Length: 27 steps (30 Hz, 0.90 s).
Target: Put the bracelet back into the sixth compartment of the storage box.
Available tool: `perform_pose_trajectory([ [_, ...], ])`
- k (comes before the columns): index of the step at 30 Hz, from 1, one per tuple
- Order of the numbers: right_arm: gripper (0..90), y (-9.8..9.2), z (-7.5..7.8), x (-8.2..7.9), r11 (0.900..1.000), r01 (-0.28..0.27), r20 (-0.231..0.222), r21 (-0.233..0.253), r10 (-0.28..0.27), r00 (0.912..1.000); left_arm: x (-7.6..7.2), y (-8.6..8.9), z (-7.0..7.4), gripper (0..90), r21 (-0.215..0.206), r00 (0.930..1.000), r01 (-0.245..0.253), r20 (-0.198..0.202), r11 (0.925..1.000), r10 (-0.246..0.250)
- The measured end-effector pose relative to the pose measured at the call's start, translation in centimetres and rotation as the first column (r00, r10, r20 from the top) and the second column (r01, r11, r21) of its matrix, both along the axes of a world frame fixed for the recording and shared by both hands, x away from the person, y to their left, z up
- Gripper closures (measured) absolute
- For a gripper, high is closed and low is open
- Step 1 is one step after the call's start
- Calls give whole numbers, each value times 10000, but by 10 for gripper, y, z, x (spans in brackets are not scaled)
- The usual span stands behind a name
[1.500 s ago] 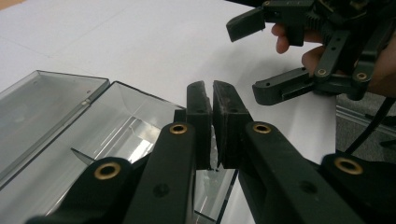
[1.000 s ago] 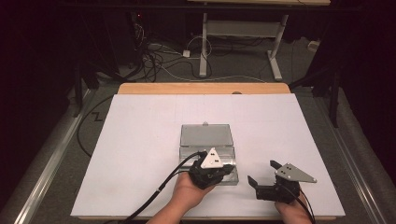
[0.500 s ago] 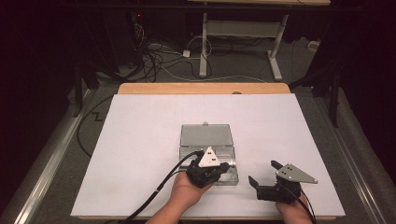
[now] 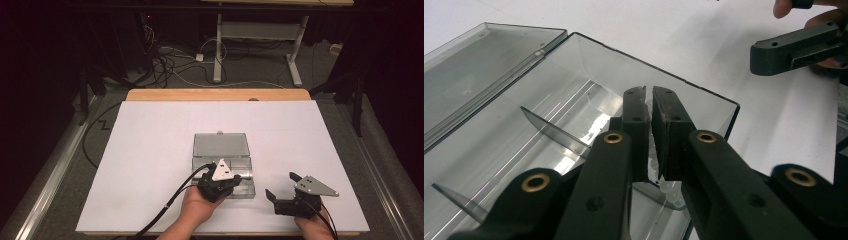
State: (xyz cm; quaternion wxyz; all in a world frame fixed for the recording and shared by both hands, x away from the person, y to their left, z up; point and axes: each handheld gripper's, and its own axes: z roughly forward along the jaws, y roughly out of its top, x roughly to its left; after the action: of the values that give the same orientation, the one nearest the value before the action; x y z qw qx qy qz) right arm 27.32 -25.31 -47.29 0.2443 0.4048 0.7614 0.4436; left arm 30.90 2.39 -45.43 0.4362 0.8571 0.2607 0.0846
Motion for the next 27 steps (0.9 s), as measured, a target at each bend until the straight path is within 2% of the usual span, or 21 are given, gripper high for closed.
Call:
perform_pose_trajectory([
  [3,17,1,0,0,10000,-20,20,1,20,10000,1,1,0,807,-18,10000,19,-57,10000,-19],
  [7,16,0,1,-1,10000,-9,43,12,9,10000,1,2,1,727,-63,9999,36,-163,10000,-37],
  [13,16,0,0,-1,10000,-6,12,2,6,10000,1,10,2,602,-412,9994,108,-309,9991,-121],
  [20,16,1,0,0,10000,-29,4,-8,29,10000,2,28,4,453,-825,9983,184,-537,9964,-229],
  [27,16,3,-1,-1,10000,-27,-30,-51,27,10000,1,54,4,296,-1296,9981,-201,-597,9914,124],
])
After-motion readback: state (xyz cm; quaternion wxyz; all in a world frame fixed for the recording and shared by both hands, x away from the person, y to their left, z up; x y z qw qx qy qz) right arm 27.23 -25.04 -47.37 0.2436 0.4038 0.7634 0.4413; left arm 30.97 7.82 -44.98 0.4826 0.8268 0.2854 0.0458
